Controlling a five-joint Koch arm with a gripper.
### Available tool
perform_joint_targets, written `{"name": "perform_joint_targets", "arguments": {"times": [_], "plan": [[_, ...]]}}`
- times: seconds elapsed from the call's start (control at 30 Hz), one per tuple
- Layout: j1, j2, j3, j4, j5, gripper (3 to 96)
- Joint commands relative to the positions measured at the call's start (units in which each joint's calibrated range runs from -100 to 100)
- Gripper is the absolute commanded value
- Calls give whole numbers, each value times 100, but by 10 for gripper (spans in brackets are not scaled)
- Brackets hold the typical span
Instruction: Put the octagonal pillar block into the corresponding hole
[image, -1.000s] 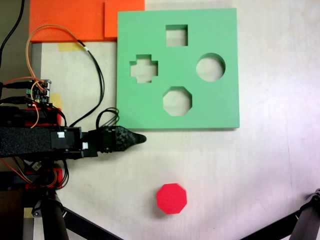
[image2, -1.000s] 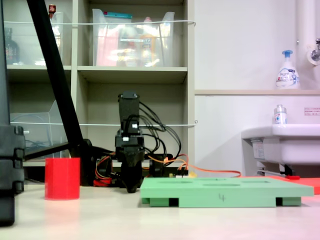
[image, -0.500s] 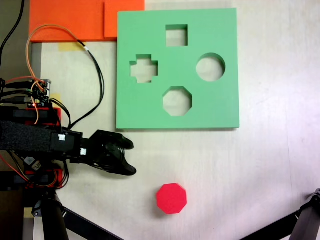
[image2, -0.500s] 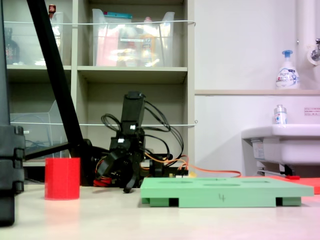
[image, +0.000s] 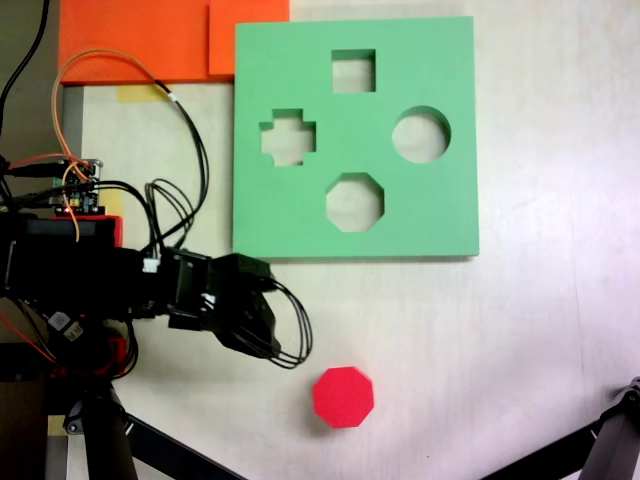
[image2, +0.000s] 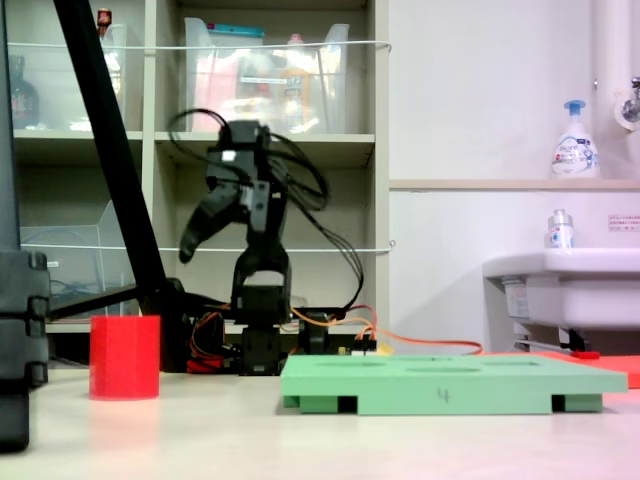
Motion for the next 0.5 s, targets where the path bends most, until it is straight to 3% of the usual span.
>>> {"name": "perform_joint_targets", "arguments": {"times": [0.03,0.13,0.27,0.43,0.5], "plan": [[-63,556,1018,-642,0,472],[-205,1142,1467,-632,-5,509],[-313,2413,2195,-623,-29,664],[-415,4131,2853,-613,-29,958],[-464,4550,3002,-613,-29,958]]}}
